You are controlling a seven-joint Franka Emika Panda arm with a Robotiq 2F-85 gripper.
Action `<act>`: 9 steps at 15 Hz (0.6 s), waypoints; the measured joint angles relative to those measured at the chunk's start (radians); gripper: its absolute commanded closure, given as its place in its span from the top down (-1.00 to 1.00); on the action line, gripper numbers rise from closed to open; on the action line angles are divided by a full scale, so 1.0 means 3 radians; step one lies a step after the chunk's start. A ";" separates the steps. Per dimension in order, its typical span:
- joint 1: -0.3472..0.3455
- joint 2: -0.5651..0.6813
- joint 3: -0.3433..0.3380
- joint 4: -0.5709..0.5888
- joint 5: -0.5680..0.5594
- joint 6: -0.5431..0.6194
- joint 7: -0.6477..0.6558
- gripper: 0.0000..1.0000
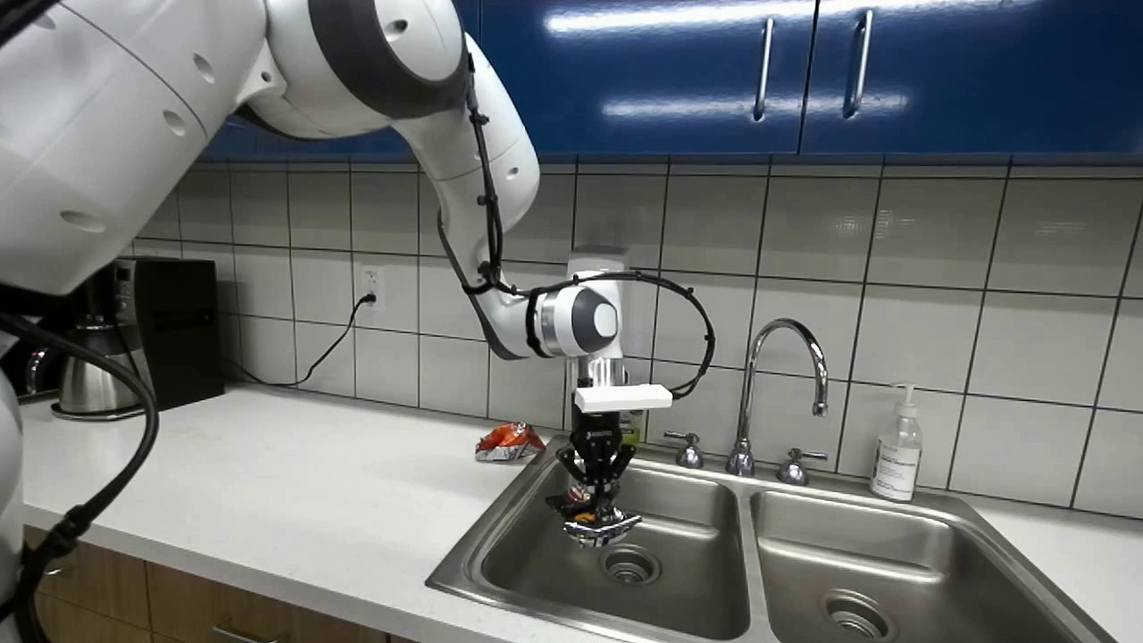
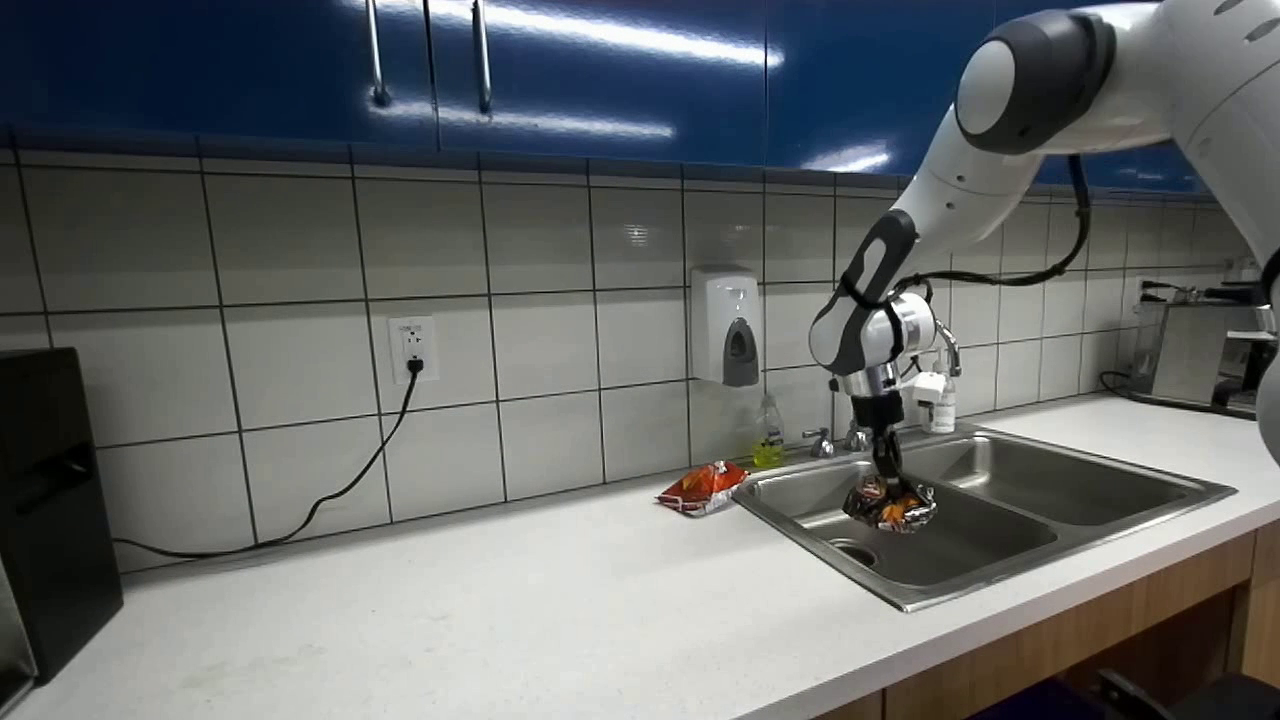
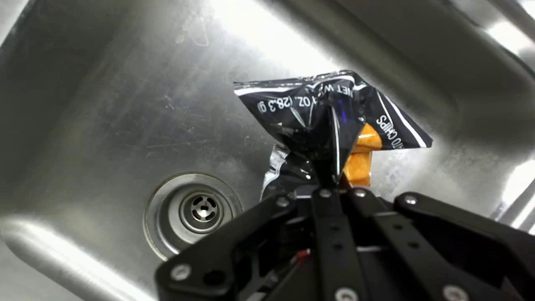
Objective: Shift the Lays packet to the left counter
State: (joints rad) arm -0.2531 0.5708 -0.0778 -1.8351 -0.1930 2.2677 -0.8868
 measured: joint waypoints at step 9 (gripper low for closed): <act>0.0187 -0.1220 0.0013 -0.1169 0.0368 0.0009 0.0807 -1.00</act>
State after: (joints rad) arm -0.1971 0.2047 -0.0738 -2.1859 -0.0826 2.2703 -0.6447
